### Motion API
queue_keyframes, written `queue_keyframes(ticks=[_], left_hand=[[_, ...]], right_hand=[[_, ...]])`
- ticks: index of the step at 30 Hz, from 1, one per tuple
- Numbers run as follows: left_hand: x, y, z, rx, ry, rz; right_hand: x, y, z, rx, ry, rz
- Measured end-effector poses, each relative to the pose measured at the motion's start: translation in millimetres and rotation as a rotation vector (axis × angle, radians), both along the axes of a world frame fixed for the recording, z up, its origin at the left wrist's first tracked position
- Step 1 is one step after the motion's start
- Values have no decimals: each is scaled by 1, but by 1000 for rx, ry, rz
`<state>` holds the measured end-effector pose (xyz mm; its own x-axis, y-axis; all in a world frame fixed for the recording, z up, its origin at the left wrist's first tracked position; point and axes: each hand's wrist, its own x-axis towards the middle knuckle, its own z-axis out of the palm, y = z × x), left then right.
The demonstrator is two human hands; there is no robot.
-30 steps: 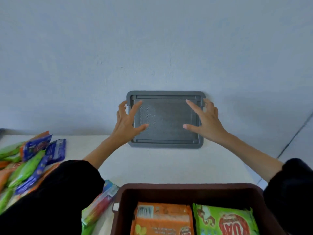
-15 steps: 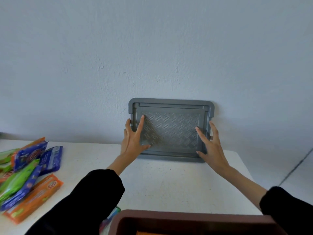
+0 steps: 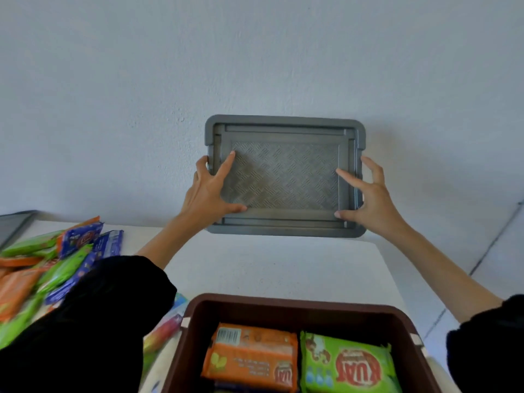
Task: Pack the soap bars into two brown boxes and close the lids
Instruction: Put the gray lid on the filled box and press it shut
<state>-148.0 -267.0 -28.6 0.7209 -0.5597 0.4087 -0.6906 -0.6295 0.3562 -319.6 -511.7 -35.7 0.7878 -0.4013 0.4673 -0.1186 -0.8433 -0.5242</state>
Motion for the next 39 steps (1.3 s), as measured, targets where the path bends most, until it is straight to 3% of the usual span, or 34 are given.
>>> queue_keyframes(ticks=[7, 19, 30, 34, 39], left_hand=[[-68, 55, 23, 59, 214, -58], [-177, 137, -19, 360, 410, -114], [-216, 151, -44, 427, 352, -73], [-225, 151, -47, 409, 380, -38], [-222, 136, -60, 362, 238, -72]], right_hand=[[-80, 55, 32, 112, 54, -13], [-210, 147, -17, 275, 349, -78], [-243, 174, -31, 277, 392, -146], [-241, 175, -32, 192, 460, -179], [-232, 171, -48, 144, 537, -227]])
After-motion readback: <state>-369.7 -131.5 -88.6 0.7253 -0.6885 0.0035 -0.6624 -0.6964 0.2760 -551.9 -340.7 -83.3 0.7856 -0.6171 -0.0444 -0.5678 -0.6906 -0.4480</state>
